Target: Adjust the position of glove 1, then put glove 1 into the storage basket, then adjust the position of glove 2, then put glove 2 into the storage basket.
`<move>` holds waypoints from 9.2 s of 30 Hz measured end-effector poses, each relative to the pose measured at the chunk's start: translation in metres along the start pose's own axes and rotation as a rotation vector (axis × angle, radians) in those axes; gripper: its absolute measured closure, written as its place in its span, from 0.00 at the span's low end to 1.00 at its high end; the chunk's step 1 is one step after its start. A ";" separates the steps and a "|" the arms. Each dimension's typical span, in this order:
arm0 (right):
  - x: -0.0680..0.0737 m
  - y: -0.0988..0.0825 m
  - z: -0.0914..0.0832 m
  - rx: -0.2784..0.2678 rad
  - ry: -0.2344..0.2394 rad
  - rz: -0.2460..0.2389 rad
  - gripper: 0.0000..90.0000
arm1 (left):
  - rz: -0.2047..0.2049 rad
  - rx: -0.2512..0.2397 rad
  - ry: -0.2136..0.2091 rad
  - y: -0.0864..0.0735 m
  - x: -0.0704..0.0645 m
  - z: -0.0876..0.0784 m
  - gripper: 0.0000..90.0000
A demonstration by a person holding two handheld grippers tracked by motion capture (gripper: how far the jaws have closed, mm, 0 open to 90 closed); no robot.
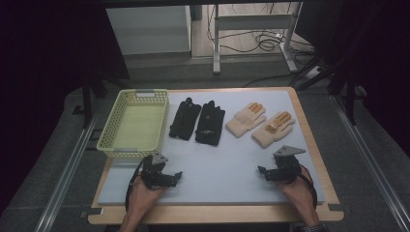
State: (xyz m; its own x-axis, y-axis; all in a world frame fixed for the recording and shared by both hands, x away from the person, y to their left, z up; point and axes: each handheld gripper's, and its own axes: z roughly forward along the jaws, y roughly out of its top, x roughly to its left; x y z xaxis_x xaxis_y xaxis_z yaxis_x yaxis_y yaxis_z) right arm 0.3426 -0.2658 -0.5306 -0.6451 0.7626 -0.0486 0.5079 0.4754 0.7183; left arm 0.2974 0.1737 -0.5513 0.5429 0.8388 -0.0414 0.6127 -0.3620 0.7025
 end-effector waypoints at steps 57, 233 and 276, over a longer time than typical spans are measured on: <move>0.039 0.071 0.049 -0.029 0.073 -0.069 0.23 | -0.005 -0.007 -0.003 -0.001 0.000 0.000 0.07; 0.042 0.205 0.139 -0.012 0.214 -0.026 0.85 | -0.003 -0.002 -0.007 -0.001 0.001 0.000 0.07; 0.048 0.101 0.061 -0.047 0.168 0.077 0.57 | -0.008 -0.007 -0.006 -0.001 0.001 0.000 0.07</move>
State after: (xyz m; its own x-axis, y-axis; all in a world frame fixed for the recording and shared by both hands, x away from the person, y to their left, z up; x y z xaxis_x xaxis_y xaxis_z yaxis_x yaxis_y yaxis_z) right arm 0.3981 -0.1547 -0.5021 -0.6935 0.7100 0.1220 0.5352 0.3944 0.7470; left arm 0.2972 0.1748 -0.5522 0.5412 0.8394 -0.0511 0.6133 -0.3524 0.7068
